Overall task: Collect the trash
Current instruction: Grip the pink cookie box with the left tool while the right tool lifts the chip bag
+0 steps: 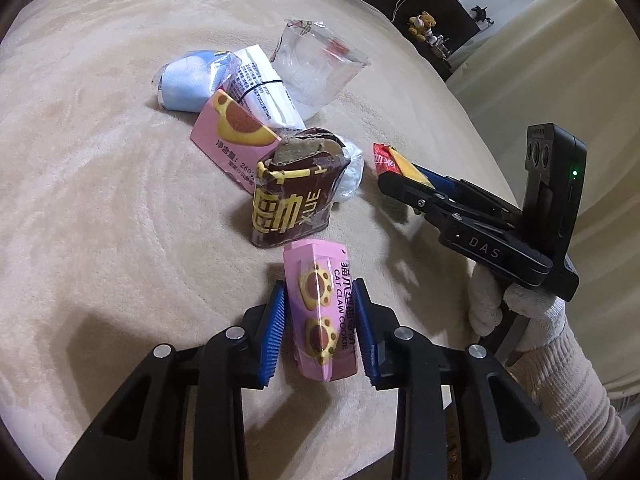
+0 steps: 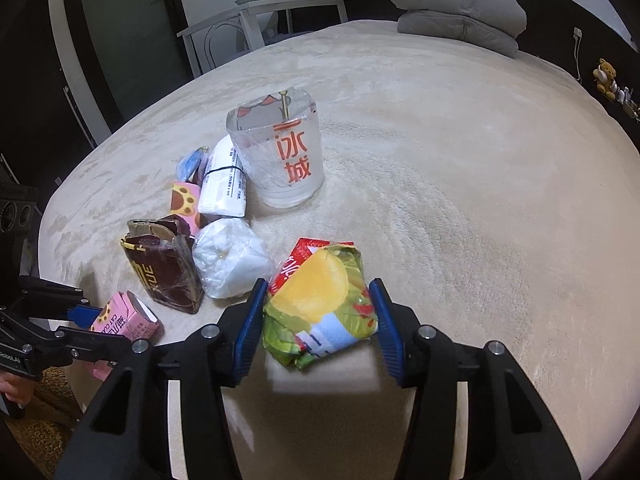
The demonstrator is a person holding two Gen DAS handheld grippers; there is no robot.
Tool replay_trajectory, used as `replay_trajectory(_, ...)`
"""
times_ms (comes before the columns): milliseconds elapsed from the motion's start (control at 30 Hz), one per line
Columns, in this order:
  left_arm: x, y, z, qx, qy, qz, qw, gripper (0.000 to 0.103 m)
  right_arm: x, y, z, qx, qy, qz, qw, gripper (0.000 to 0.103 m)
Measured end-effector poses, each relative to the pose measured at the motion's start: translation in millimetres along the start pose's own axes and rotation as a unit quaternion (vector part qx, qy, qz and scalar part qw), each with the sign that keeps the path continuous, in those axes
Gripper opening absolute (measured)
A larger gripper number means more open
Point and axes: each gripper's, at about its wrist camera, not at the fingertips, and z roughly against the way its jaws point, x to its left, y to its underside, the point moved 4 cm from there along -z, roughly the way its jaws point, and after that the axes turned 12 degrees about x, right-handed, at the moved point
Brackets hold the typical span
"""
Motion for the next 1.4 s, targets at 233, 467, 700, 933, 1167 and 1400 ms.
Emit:
replay_trajectory(233,-16,8,23,-0.053,0.006,-0.012,0.9985,0.031,3,21,33,-0.017,0.005,-0.007,1.0,0.051)
replay_trajectory(467,-25,24,40,-0.088,0.008,-0.034,0.9955,0.031,18,38,62,-0.041,-0.008,-0.016,0.999,0.051)
replay_trajectory(700,-35,40,57,-0.129,0.004,-0.045,0.9906,0.031,33,70,84,-0.055,-0.027,-0.039,0.997,0.051)
replay_trajectory(933,-38,67,69,-0.163,0.015,-0.048,0.9853,0.031,51,106,110,-0.077,-0.035,-0.056,0.995,0.051)
replay_trajectory(1167,-45,104,79,-0.201,0.031,-0.051,0.9779,0.031,73,143,130,-0.096,-0.04,-0.065,0.992,0.051)
replay_trajectory(1400,-43,147,88,-0.23,0.037,-0.036,0.9717,0.031,89,181,144,-0.106,-0.032,-0.08,0.991,0.051)
